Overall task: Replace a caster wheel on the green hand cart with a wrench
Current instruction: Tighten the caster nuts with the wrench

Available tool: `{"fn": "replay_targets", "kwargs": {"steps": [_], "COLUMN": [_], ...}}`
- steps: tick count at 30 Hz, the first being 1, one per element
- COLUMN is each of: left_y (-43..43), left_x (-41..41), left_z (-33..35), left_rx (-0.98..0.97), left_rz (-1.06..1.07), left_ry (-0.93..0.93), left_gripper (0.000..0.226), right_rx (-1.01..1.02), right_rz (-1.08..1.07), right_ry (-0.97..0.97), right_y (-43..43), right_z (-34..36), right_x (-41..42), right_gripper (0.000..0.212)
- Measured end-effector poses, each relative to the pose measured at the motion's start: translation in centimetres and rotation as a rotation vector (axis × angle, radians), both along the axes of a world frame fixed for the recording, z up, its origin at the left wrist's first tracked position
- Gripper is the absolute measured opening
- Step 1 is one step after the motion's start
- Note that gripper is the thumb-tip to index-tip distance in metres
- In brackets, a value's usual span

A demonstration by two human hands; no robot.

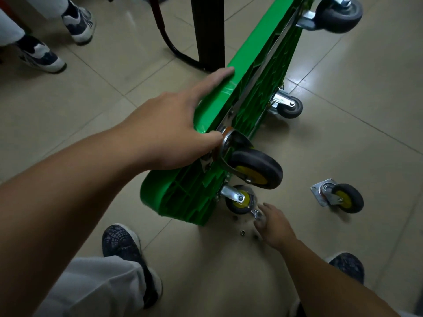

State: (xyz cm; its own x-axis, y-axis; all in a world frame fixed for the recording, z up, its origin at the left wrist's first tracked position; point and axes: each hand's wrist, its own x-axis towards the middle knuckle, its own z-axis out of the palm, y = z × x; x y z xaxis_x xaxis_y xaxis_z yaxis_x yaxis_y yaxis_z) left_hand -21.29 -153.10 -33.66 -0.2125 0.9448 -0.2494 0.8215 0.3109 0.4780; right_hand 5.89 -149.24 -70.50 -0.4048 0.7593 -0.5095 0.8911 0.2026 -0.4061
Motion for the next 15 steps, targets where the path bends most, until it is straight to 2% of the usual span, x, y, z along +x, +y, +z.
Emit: {"fn": "replay_targets", "kwargs": {"steps": [3, 6, 11, 13, 15], "left_y": [0.1, 0.2, 0.5, 0.5, 0.6], "left_x": [-0.1, -0.3, -0.2, -0.2, -0.3], "left_z": [-0.2, -0.7, -0.8, -0.7, -0.7], "left_rx": [0.007, 0.018, 0.013, 0.001, 0.004], "left_rz": [0.018, 0.016, 0.009, 0.007, -0.003], "left_ry": [-0.025, -0.029, 0.02, 0.016, 0.017], "left_gripper": [0.09, 0.086, 0.089, 0.089, 0.088], "right_rx": [-0.022, 0.035, 0.201, 0.201, 0.154], "right_rz": [0.181, 0.258, 0.231, 0.212, 0.072], "right_ry": [-0.04, -0.04, -0.102, -0.152, -0.137], "right_y": [0.3, -0.1, -0.8, -0.5, -0.1], "right_z": [-2.0, -3.0, -3.9, -3.8, -3.8], "right_x": [-0.4, -0.6, -1.0, -1.1, -1.4], "right_gripper": [0.058, 0.055, 0.04, 0.04, 0.03]}}
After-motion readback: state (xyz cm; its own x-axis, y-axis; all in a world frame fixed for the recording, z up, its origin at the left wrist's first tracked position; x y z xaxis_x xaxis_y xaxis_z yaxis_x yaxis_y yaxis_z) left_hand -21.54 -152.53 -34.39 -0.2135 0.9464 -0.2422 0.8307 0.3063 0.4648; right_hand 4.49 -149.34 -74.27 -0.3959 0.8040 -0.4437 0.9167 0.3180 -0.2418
